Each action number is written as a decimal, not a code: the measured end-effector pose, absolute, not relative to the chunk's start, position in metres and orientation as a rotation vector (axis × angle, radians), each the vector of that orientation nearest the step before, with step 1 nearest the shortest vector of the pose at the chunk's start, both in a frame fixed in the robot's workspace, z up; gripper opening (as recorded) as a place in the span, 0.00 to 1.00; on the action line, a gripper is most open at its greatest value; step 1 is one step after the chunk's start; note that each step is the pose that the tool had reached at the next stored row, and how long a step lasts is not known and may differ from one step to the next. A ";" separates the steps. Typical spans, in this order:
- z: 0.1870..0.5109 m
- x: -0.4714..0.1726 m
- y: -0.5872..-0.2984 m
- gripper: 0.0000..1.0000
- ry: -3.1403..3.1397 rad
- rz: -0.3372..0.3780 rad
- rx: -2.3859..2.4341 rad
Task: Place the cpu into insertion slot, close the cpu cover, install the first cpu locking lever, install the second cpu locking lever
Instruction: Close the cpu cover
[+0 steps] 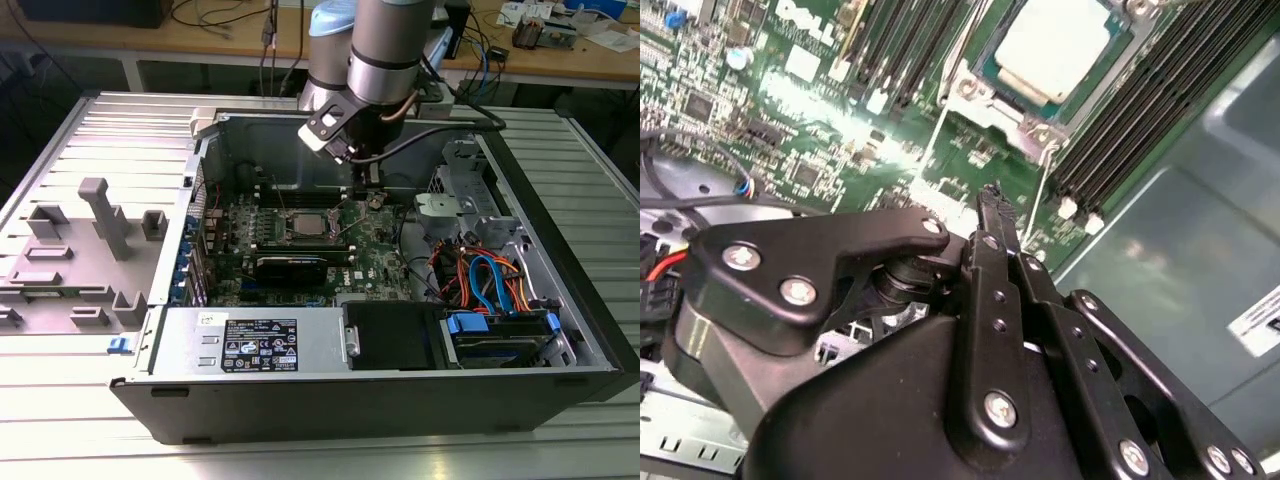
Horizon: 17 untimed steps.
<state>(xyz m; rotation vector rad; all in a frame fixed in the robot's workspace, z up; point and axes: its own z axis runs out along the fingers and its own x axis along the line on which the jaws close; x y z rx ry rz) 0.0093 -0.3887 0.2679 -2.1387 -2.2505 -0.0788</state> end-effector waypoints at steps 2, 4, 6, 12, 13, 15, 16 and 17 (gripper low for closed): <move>0.267 0.017 -0.389 0.11 -2.250 -0.079 -2.139; 0.266 0.029 -0.389 0.11 -2.250 -0.079 -2.139; 0.264 0.036 -0.388 0.11 -2.250 -0.079 -2.139; 0.252 0.043 -0.388 0.11 -2.249 -0.076 -2.137; 0.251 0.043 -0.388 0.11 -2.249 -0.075 -2.137; 0.250 0.041 -0.388 0.11 -2.249 -0.075 -2.137; 0.249 0.040 -0.388 0.11 -2.249 -0.074 -2.136; 0.249 0.040 -0.388 0.11 -2.249 -0.074 -2.136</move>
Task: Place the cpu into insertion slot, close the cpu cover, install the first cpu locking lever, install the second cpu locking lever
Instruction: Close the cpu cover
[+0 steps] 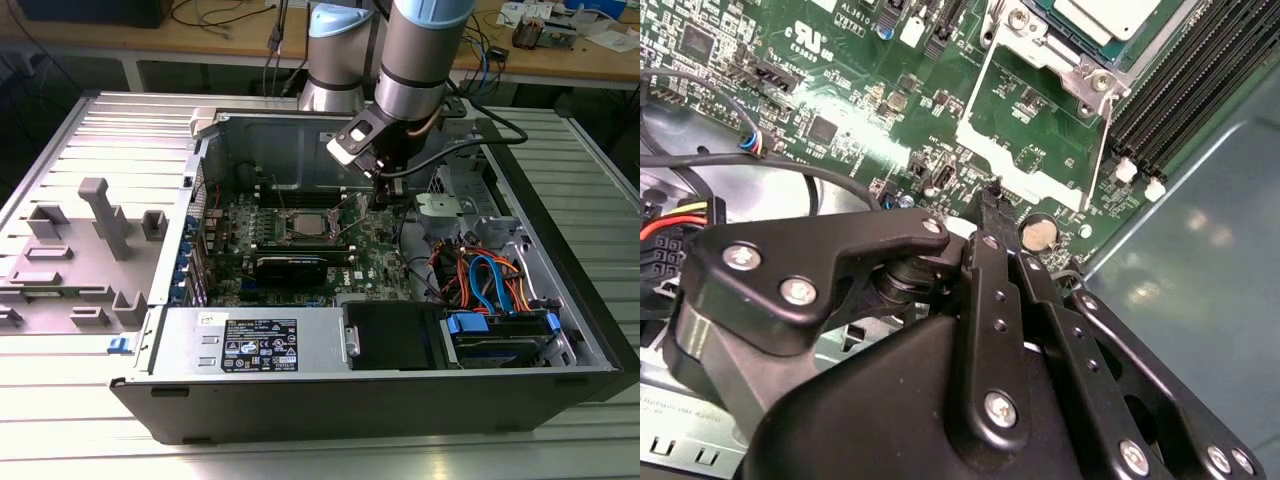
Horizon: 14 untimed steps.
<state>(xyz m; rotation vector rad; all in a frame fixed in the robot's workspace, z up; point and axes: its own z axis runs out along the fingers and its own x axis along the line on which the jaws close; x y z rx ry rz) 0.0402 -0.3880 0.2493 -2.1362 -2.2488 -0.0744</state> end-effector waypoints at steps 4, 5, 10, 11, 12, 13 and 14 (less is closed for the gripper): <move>0.248 0.040 -0.388 0.11 -2.249 -0.075 -2.136; 0.248 0.040 -0.388 0.11 -2.249 -0.075 -2.136; 0.248 0.037 -0.388 0.11 -2.249 -0.075 -2.136; 0.248 0.037 -0.388 0.11 -2.249 -0.075 -2.136; 0.248 0.036 -0.388 0.11 -2.249 -0.075 -2.136; 0.248 0.036 -0.388 0.11 -2.249 -0.075 -2.136; 0.248 0.036 -0.388 0.11 -2.249 -0.074 -2.136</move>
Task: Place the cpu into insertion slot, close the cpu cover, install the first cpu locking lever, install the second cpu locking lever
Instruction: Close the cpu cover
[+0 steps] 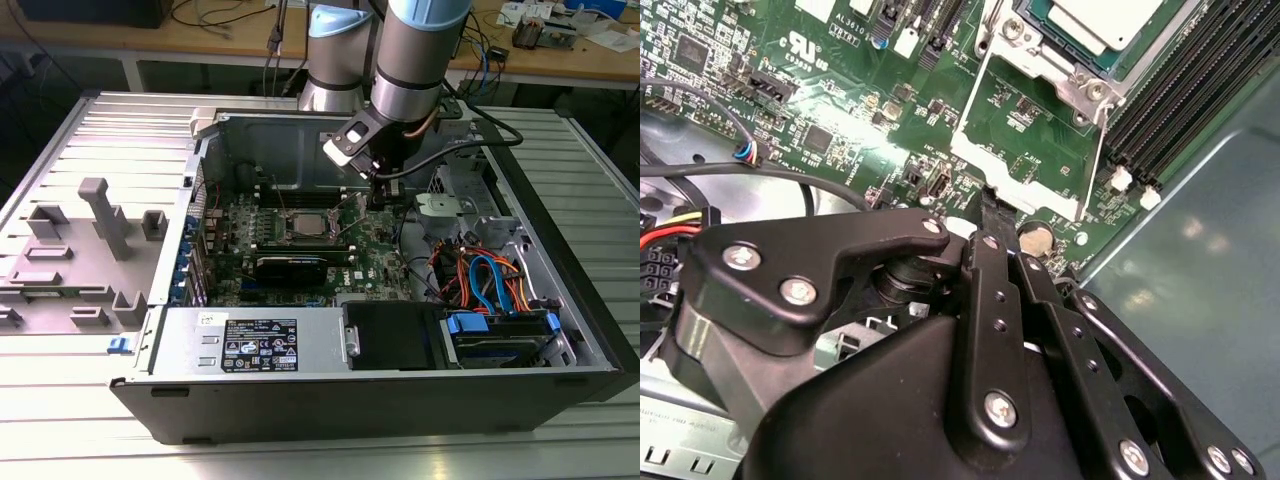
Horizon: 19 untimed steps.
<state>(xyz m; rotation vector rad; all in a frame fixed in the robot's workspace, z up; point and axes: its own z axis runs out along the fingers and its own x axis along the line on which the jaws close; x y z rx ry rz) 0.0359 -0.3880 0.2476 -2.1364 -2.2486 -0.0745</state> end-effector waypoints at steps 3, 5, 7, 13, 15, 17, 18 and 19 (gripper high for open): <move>0.248 0.036 -0.388 0.11 -2.249 -0.074 -2.136; 0.248 0.035 -0.388 0.11 -2.249 -0.074 -2.136; 0.248 0.034 -0.388 0.11 -2.249 -0.075 -2.136; 0.248 0.028 -0.388 0.11 -2.249 -0.075 -2.136; 0.248 0.027 -0.388 0.11 -2.249 -0.075 -2.136; 0.248 0.026 -0.388 0.11 -2.249 -0.074 -2.136; 0.249 0.024 -0.388 0.11 -2.247 -0.077 -2.135; 0.249 0.022 -0.388 0.11 -2.246 -0.080 -2.134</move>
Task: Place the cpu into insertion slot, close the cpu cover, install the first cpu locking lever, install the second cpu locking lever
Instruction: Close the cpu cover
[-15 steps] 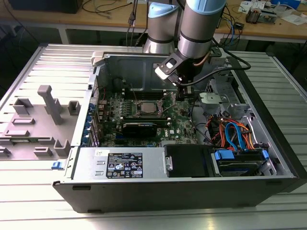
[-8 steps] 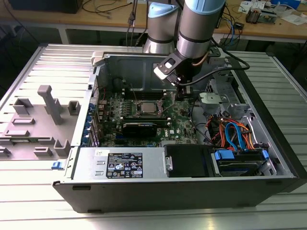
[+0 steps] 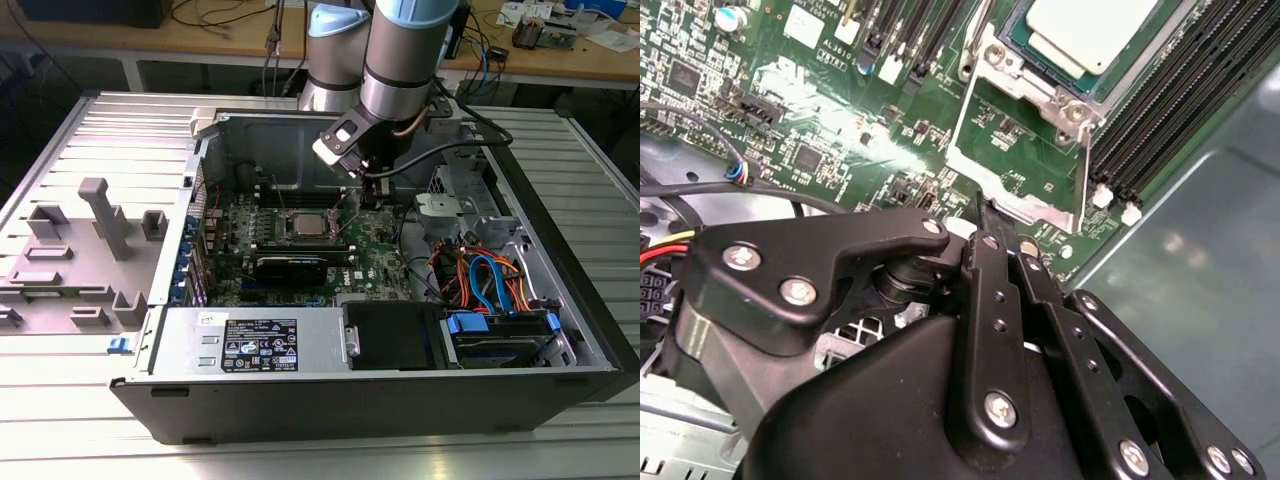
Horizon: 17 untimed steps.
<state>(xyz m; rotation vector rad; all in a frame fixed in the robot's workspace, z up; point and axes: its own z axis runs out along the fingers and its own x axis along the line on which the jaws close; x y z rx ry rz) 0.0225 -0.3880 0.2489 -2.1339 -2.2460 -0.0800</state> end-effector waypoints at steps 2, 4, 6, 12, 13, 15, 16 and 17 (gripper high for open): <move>0.249 0.020 -0.388 0.11 -2.244 -0.083 -2.132; 0.249 0.018 -0.388 0.11 -2.242 -0.089 -2.130; 0.249 0.017 -0.388 0.11 -2.240 -0.093 -2.128; 0.249 0.013 -0.388 0.11 -2.239 -0.094 -2.127; 0.249 0.013 -0.388 0.11 -2.239 -0.094 -2.127; 0.249 0.013 -0.388 0.11 -2.239 -0.094 -2.127; 0.249 0.013 -0.388 0.11 -2.239 -0.094 -2.127; 0.249 0.013 -0.388 0.11 -2.239 -0.094 -2.128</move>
